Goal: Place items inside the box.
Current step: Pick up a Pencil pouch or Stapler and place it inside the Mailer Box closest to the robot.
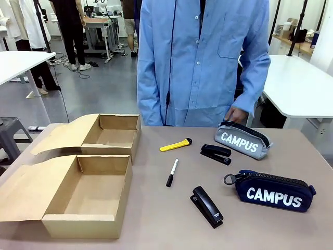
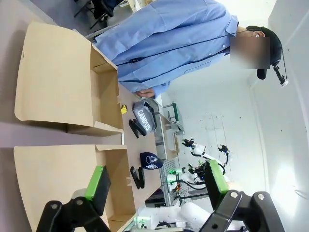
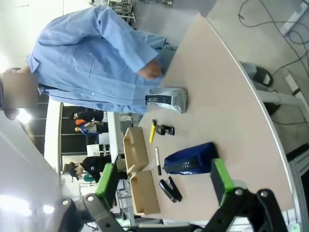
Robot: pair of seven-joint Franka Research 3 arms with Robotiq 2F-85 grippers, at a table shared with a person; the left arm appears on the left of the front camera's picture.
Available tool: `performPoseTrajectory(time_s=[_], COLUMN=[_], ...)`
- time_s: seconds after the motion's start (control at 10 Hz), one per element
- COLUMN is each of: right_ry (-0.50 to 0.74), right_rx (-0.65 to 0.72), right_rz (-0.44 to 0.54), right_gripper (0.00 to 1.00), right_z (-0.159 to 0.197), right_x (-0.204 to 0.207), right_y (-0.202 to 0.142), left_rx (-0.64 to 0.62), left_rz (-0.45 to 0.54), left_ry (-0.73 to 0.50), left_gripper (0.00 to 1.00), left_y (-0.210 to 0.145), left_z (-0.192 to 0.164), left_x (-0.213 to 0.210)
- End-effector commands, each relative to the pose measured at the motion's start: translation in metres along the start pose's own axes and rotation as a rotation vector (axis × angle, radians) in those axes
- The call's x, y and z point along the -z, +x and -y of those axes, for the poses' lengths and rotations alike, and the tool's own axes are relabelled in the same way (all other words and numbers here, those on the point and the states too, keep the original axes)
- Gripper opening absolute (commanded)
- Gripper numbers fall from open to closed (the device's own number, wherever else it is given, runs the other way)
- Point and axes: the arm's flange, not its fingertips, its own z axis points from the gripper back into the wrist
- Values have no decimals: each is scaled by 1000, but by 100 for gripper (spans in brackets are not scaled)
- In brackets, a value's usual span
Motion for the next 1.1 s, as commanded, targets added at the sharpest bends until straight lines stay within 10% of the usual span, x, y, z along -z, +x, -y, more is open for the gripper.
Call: performPoseTrajectory(time_s=[0.0,0.6,1.0], right_ry=[2,-99,-38], right_rx=[-2,-555,-459], right_rz=[1,-359,-411], right_gripper=[100,100,100], right_z=[0,-76,-22], right_x=[0,142,32], right_y=[0,-52,-32], left_rx=[24,24,24], left_rz=[2,2,2], left_ry=[-18,-18,-18], left_gripper=[100,100,100], left_y=[0,0,0], left_z=[0,0,0], left_x=[-1,-1,-1])
